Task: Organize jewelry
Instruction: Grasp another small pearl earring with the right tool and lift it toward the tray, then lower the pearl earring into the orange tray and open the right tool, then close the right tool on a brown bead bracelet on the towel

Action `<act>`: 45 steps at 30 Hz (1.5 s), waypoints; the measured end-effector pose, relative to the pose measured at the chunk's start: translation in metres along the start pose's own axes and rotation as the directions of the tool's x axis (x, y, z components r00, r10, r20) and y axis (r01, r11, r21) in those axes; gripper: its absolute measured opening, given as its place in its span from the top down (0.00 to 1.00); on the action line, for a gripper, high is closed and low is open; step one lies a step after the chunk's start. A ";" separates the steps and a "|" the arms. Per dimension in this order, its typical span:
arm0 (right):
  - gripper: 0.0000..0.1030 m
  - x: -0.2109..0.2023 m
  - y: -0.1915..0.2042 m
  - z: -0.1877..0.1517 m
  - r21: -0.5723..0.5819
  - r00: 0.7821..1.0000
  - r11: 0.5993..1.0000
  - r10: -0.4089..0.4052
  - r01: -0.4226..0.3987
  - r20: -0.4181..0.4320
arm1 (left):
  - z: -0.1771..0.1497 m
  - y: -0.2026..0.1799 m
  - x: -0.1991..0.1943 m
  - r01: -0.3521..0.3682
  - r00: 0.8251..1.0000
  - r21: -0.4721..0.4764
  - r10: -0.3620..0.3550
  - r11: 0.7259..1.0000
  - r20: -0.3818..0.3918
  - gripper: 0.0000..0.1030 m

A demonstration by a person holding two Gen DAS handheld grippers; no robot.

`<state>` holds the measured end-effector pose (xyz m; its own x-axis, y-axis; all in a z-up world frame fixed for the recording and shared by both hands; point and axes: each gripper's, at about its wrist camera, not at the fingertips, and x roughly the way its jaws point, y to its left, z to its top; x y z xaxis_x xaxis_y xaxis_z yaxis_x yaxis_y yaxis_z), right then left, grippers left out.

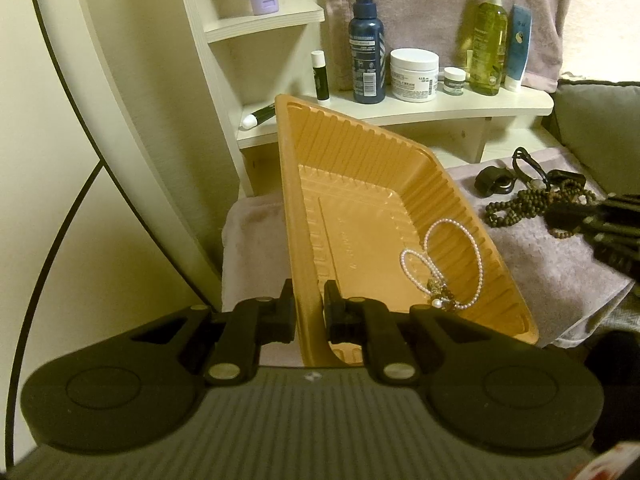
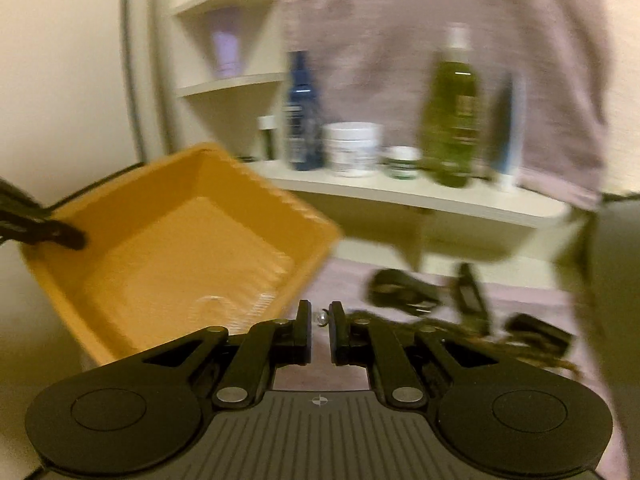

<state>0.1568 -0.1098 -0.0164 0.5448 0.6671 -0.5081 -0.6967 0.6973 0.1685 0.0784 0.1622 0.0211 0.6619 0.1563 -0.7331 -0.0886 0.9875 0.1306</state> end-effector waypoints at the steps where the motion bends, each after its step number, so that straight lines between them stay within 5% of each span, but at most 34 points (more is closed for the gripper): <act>1: 0.92 0.005 0.008 0.001 -0.011 1.000 1.000 0.020 -0.020 -0.005 | 0.000 0.000 0.000 0.000 1.000 0.000 0.000 1.000 0.000 0.88; 10: 0.92 0.036 0.049 -0.004 -0.060 0.988 0.987 0.145 -0.149 -0.058 | 0.000 0.000 -0.001 0.005 1.000 -0.005 -0.005 1.000 0.003 0.88; 15: 0.89 0.044 0.052 -0.004 -0.061 0.986 0.986 0.151 -0.155 -0.069 | 0.000 0.001 0.000 0.006 1.000 -0.006 -0.006 1.000 0.004 0.89; 17: 0.59 0.041 0.050 -0.004 -0.056 0.987 0.987 0.147 -0.151 -0.063 | 0.001 0.001 -0.001 0.007 1.000 -0.007 -0.007 1.000 0.004 0.89; 20: 0.47 0.032 0.043 -0.007 -0.044 0.990 0.990 0.132 -0.134 -0.046 | 0.000 0.001 -0.001 0.008 1.000 -0.006 -0.008 1.000 0.006 0.89; 30: 0.47 -0.002 -0.003 -0.024 0.018 0.999 0.999 -0.045 0.045 -0.030 | 0.000 0.002 0.000 0.011 1.000 -0.008 -0.011 1.000 0.007 0.89; 37: 0.47 -0.020 -0.051 -0.040 0.085 0.978 0.975 -0.200 0.205 -0.056 | 0.000 0.002 0.000 0.010 1.000 -0.007 -0.010 1.000 0.008 0.89; 45: 0.47 -0.030 -0.081 -0.048 0.115 0.954 0.948 -0.291 0.298 -0.070 | 0.000 0.003 0.000 0.008 1.000 -0.004 -0.008 1.000 0.007 0.89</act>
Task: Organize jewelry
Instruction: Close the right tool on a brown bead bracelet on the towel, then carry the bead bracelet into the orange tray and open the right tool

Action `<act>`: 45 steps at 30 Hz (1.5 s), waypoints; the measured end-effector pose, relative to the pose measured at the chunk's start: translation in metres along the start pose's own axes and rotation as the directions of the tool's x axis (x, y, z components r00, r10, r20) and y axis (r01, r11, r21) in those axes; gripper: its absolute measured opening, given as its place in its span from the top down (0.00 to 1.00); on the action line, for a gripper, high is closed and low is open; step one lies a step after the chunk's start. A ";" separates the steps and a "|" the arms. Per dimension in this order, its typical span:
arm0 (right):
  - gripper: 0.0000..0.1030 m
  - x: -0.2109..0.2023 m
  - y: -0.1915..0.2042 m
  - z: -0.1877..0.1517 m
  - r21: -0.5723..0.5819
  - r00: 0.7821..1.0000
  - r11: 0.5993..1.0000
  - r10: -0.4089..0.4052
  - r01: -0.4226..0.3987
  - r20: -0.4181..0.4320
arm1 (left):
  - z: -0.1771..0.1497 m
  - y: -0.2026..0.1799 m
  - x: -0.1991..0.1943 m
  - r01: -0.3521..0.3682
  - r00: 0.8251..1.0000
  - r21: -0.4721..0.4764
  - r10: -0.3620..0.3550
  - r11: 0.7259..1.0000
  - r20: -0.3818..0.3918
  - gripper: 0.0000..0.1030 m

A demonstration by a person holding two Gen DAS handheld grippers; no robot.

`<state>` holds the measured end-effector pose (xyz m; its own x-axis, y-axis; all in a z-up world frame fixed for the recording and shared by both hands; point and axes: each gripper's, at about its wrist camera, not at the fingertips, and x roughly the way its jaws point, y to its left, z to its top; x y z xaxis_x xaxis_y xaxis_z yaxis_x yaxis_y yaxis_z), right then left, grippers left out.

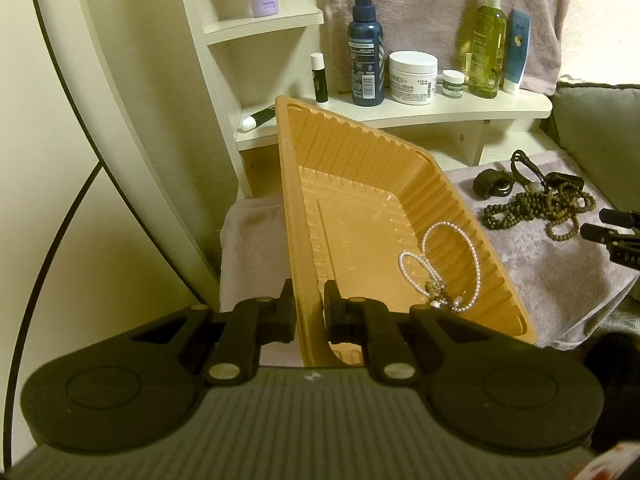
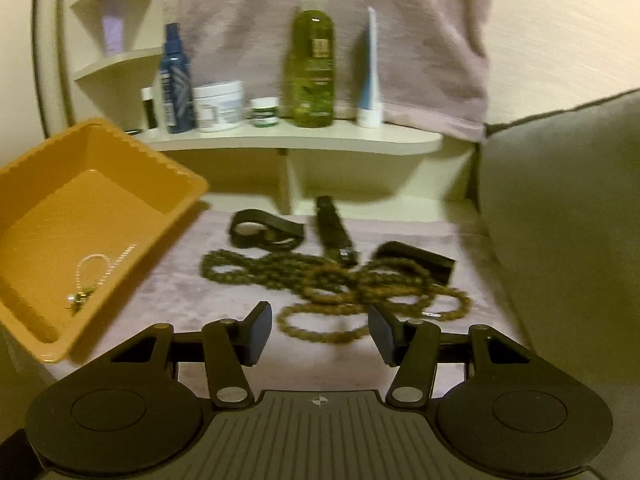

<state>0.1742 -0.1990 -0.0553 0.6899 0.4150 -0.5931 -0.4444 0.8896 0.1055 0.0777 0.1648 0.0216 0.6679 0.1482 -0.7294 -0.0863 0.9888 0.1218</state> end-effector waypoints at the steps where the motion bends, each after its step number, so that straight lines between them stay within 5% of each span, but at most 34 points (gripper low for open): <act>1: 0.47 0.002 -0.003 0.001 0.002 1.000 1.000 -0.008 0.008 0.002 | 0.000 0.000 0.000 0.000 1.000 0.000 0.000 1.000 0.000 0.88; 9: 0.48 0.018 -0.016 0.003 -0.070 1.000 0.997 -0.022 0.021 -0.004 | 0.000 -0.001 -0.001 -0.005 1.000 0.005 0.005 1.000 -0.003 0.88; 14: 0.68 0.034 -0.014 0.004 -0.178 1.000 0.984 -0.018 0.014 -0.024 | 0.000 -0.002 0.000 -0.010 1.000 0.003 0.010 1.000 -0.007 0.89; 25: 0.81 0.050 -0.003 -0.002 -0.372 0.997 0.928 -0.061 0.037 -0.053 | 0.000 -0.002 0.000 -0.009 1.000 0.003 0.009 1.000 -0.007 0.89; 28: 0.93 0.049 -0.002 -0.002 -0.370 0.997 0.928 -0.062 0.039 -0.052 | 0.000 -0.002 0.000 -0.009 1.000 0.002 0.009 1.000 -0.007 0.89; 45: 0.94 0.013 0.009 0.027 -0.201 0.999 0.978 0.051 -0.049 0.004 | 0.001 -0.002 -0.001 -0.004 1.000 0.005 0.004 1.000 -0.004 0.89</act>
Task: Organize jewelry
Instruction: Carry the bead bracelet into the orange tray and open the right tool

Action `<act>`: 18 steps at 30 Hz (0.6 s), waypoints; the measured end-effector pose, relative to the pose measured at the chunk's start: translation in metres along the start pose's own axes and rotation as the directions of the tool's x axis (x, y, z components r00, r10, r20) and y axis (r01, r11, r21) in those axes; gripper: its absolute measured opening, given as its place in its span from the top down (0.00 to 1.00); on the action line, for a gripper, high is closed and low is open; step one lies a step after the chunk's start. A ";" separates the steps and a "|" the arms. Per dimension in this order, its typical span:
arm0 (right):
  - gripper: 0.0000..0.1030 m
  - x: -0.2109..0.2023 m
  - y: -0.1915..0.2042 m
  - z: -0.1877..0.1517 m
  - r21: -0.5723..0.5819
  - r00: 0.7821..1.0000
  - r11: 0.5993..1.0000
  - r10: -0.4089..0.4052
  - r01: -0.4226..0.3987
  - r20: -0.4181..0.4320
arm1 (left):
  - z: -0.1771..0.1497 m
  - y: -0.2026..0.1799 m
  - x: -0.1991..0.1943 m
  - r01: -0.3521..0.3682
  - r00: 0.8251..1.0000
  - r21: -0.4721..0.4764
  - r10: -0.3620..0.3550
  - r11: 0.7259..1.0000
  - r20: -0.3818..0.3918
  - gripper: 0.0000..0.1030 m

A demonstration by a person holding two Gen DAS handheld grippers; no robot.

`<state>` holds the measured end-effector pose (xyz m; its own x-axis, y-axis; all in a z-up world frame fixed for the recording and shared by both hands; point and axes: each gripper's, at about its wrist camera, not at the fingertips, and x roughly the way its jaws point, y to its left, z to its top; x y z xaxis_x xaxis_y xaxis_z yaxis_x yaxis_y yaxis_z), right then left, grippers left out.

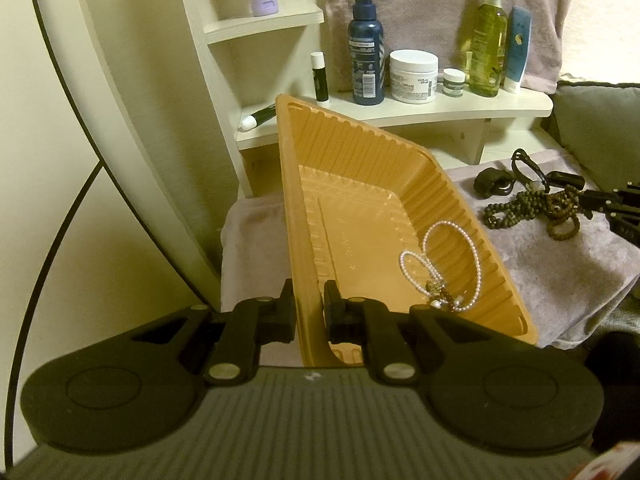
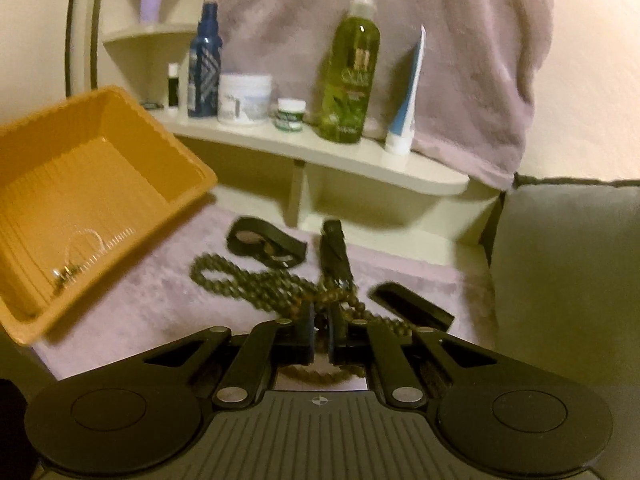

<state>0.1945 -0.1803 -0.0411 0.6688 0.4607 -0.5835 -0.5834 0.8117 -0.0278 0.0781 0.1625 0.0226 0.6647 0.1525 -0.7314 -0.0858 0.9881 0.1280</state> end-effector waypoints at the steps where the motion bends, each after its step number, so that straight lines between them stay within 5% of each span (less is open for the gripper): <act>1: 0.94 -0.002 0.002 0.004 0.003 1.000 1.000 0.007 -0.007 0.010 | 0.000 0.000 0.000 0.000 1.000 0.001 0.000 1.000 0.000 0.88; 18: 0.94 -0.015 0.050 0.049 0.044 0.971 0.975 0.211 -0.217 0.108 | 0.001 -0.002 -0.003 0.008 1.000 0.008 -0.008 1.000 0.006 0.88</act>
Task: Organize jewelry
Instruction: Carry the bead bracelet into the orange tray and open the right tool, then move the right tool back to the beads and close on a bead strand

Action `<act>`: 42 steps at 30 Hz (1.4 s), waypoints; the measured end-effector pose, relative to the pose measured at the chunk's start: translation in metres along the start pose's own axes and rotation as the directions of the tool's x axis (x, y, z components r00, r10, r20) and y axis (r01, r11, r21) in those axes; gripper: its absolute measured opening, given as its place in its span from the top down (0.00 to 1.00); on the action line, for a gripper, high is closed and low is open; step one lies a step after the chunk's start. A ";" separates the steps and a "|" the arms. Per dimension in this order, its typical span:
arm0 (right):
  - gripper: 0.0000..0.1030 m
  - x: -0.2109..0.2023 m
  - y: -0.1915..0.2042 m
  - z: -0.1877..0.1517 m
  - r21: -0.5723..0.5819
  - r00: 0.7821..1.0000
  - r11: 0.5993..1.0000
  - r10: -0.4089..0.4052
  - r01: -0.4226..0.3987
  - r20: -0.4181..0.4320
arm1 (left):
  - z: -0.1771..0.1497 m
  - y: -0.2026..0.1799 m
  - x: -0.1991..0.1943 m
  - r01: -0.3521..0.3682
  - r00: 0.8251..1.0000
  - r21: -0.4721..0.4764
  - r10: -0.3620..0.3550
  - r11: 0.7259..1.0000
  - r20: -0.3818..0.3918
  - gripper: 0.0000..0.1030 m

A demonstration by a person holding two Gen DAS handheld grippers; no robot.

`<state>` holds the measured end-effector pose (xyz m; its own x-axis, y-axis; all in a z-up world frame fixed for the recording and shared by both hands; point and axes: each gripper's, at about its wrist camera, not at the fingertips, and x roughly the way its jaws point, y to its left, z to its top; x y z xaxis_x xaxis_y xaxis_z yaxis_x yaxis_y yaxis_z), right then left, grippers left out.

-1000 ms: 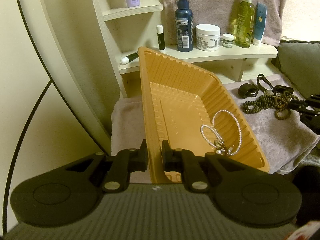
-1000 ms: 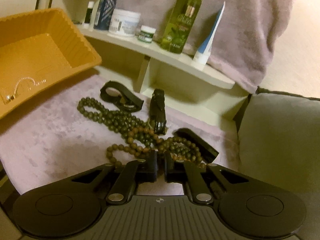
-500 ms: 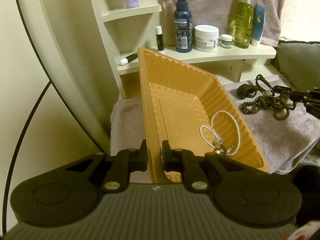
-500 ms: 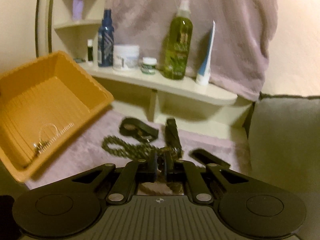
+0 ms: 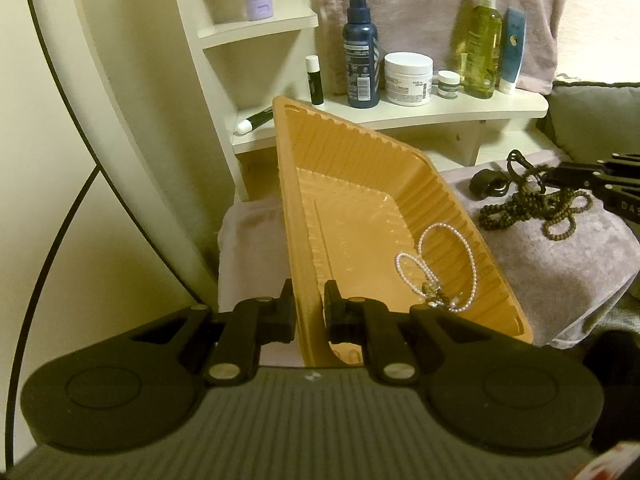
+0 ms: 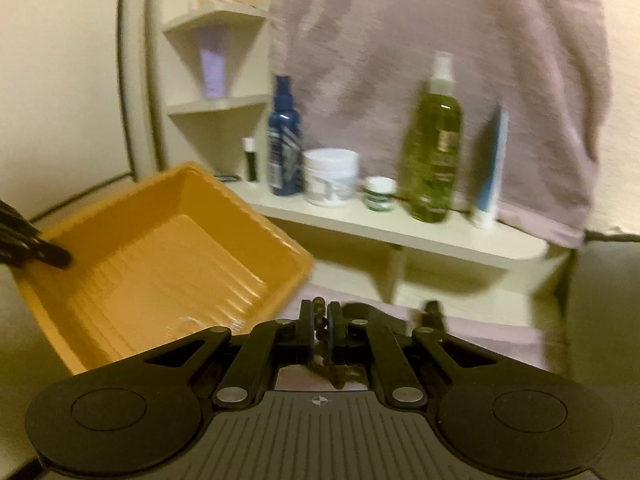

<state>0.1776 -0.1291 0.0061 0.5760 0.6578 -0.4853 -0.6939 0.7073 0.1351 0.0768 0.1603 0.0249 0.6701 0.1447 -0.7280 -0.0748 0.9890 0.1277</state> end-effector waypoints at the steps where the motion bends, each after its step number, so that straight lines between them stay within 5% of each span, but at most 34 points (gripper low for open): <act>1: 0.94 0.002 0.006 0.002 0.004 1.000 1.000 0.026 -0.026 0.002 | 0.000 0.000 0.000 0.000 1.000 0.000 0.000 1.000 0.000 0.88; 10: 0.94 0.025 0.063 0.005 -0.015 0.976 0.976 0.216 -0.217 -0.031 | 0.000 0.000 0.000 0.001 1.000 -0.003 -0.001 1.000 0.001 0.88; 20: 0.93 0.046 0.085 -0.012 0.029 0.949 0.954 0.299 -0.298 -0.098 | 0.001 0.000 0.000 0.003 1.000 -0.004 -0.003 1.000 0.001 0.88; 22: 0.85 0.045 0.082 -0.014 0.035 0.948 0.954 0.301 -0.299 -0.100 | 0.001 0.000 0.001 0.003 1.000 -0.004 -0.003 1.000 0.001 0.88; 23: 0.71 0.042 0.080 -0.015 0.040 0.951 0.956 0.294 -0.292 -0.093 | 0.001 0.000 0.001 0.004 1.000 -0.004 -0.004 1.000 0.001 0.88; 25: 0.58 0.036 0.073 -0.017 0.058 0.959 0.961 0.274 -0.270 -0.074 | 0.001 0.000 0.001 0.003 1.000 -0.005 -0.003 1.000 0.002 0.88; 34: 0.58 0.003 0.013 -0.042 0.104 0.998 0.994 0.030 -0.024 -0.057 | 0.002 0.000 0.002 0.003 1.000 -0.006 -0.003 1.000 0.003 0.88; 42: 0.58 -0.009 -0.053 -0.070 0.166 0.975 0.965 -0.183 0.202 -0.126 | 0.002 0.000 0.001 0.002 1.000 -0.005 -0.002 1.000 0.003 0.89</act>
<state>0.1788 -0.1901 -0.0570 0.6339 0.4797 -0.6067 -0.4815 0.8586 0.1759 0.0791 0.1604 0.0251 0.6727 0.1425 -0.7261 -0.0773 0.9895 0.1225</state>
